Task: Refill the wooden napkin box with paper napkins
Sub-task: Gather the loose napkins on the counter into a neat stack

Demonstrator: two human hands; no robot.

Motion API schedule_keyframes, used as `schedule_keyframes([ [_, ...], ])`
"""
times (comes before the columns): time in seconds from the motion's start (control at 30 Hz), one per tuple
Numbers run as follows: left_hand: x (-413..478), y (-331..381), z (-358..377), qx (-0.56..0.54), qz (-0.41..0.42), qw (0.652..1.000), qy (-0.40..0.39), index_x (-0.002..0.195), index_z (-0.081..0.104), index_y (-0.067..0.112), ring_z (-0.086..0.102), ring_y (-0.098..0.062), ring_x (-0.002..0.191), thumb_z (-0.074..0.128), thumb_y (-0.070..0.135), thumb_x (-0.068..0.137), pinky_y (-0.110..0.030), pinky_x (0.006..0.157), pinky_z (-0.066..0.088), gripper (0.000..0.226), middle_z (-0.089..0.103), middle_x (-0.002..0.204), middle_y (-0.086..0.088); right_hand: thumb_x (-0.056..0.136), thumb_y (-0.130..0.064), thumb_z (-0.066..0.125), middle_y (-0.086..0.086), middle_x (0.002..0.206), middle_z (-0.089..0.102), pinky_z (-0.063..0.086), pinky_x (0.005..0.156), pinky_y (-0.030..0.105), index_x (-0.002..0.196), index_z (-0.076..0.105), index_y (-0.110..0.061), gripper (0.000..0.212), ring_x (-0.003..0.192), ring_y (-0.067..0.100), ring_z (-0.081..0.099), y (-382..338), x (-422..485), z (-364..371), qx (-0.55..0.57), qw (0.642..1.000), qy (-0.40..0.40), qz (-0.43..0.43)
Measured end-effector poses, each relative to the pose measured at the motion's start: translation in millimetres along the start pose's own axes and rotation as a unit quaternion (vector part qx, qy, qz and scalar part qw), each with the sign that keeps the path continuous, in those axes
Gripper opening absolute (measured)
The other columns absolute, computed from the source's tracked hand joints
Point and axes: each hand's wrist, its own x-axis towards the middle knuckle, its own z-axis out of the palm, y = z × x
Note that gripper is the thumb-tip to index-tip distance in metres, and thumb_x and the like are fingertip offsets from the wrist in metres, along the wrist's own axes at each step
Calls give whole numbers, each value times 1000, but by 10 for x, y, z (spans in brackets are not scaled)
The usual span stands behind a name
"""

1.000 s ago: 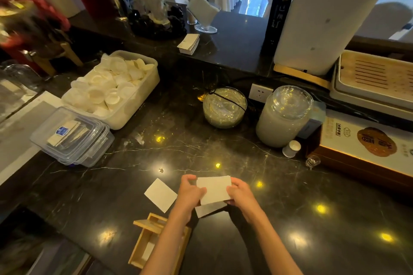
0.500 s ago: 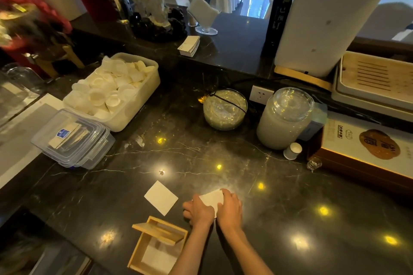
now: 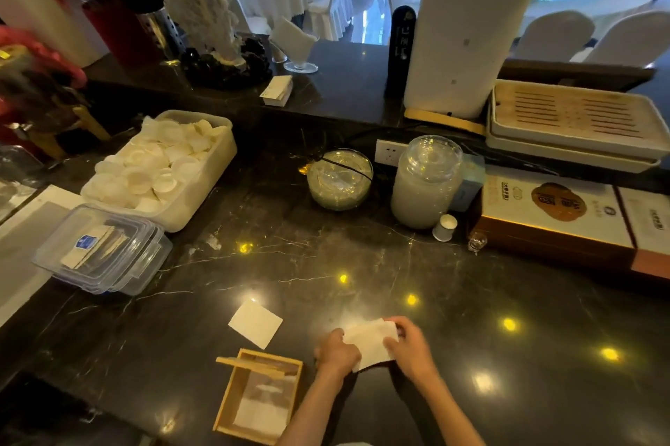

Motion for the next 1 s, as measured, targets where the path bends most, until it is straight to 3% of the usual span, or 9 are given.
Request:
schedule_keyframes([
  [0.13, -332, 142, 25, -72, 102, 986, -113, 104, 52, 21, 56, -19, 102, 60, 5, 89, -31, 88, 51, 23, 58, 104, -3, 83, 11, 61, 20, 110, 69, 57, 76, 34, 108, 62, -15, 36, 97, 28, 67, 158, -263, -403, 113, 992, 48, 3],
  [0.2, -356, 236, 17, -102, 159, 973, -129, 113, 52, 14, 58, -16, 102, 56, 0, 90, -27, 82, 52, 27, 60, 111, -7, 87, 5, 61, 16, 115, 68, 58, 86, 42, 110, 64, -23, 37, 103, 26, 67, 136, -366, -472, 157, 985, 67, -1],
  [0.3, -461, 453, -142, -108, 215, 964, -115, 123, 48, 14, 59, -18, 108, 57, 6, 92, -33, 88, 54, 33, 59, 118, -7, 95, -4, 53, 2, 120, 67, 59, 87, 39, 123, 62, -31, 40, 110, 20, 65, -206, -475, -434, 241, 969, 48, -17],
  [0.43, -559, 679, -689, -107, 250, 956, -107, 132, 37, 16, 55, -22, 116, 56, 10, 91, -42, 97, 52, 46, 53, 125, -5, 98, -3, 48, 0, 127, 63, 55, 94, 41, 140, 44, -34, 52, 116, 22, 62, -843, -466, -102, 314, 948, -24, -42],
  [0.53, -461, 659, -1305, -66, 283, 955, -59, 133, 40, 11, 50, -17, 112, 55, 7, 93, -30, 89, 43, 44, 51, 123, -3, 93, -8, 59, -2, 128, 59, 55, 94, 40, 141, 39, -33, 58, 116, 19, 60, -1237, -411, 307, 213, 972, -57, -76],
  [0.7, 52, 371, -2304, 7, 244, 970, -14, 133, 46, 7, 52, -23, 118, 57, 6, 91, -30, 91, 44, 44, 52, 130, -11, 88, -21, 67, 2, 120, 58, 56, 88, 33, 129, 48, -23, 45, 107, 18, 60, -1725, -127, 1092, 5, 994, -95, -61],
  [0.83, 545, 124, -2598, 85, 210, 974, -23, 129, 49, 2, 53, -29, 123, 59, 3, 89, -34, 97, 45, 42, 54, 132, -16, 83, -25, 71, -1, 106, 62, 58, 79, 31, 110, 58, -25, 29, 92, 13, 63, -1820, 246, 1681, -155, 983, -95, -9],
  [0.9, 751, -57, -2557, 119, 185, 975, -36, 129, 50, 1, 54, -29, 123, 58, 3, 89, -32, 95, 45, 41, 55, 133, -15, 84, -23, 72, -1, 101, 63, 52, 71, 25, 99, 59, -25, 21, 84, 10, 61, -1771, 320, 1885, -221, 971, -95, 8],
  [1.0, 995, -355, -2373, 159, 154, 974, -52, 133, 50, 9, 51, -28, 126, 59, 7, 90, -33, 100, 44, 44, 53, 135, -13, 84, -20, 72, -4, 93, 61, 51, 74, 26, 85, 56, -28, 18, 81, 9, 58, -1594, 355, 2076, -304, 945, -120, 20],
])
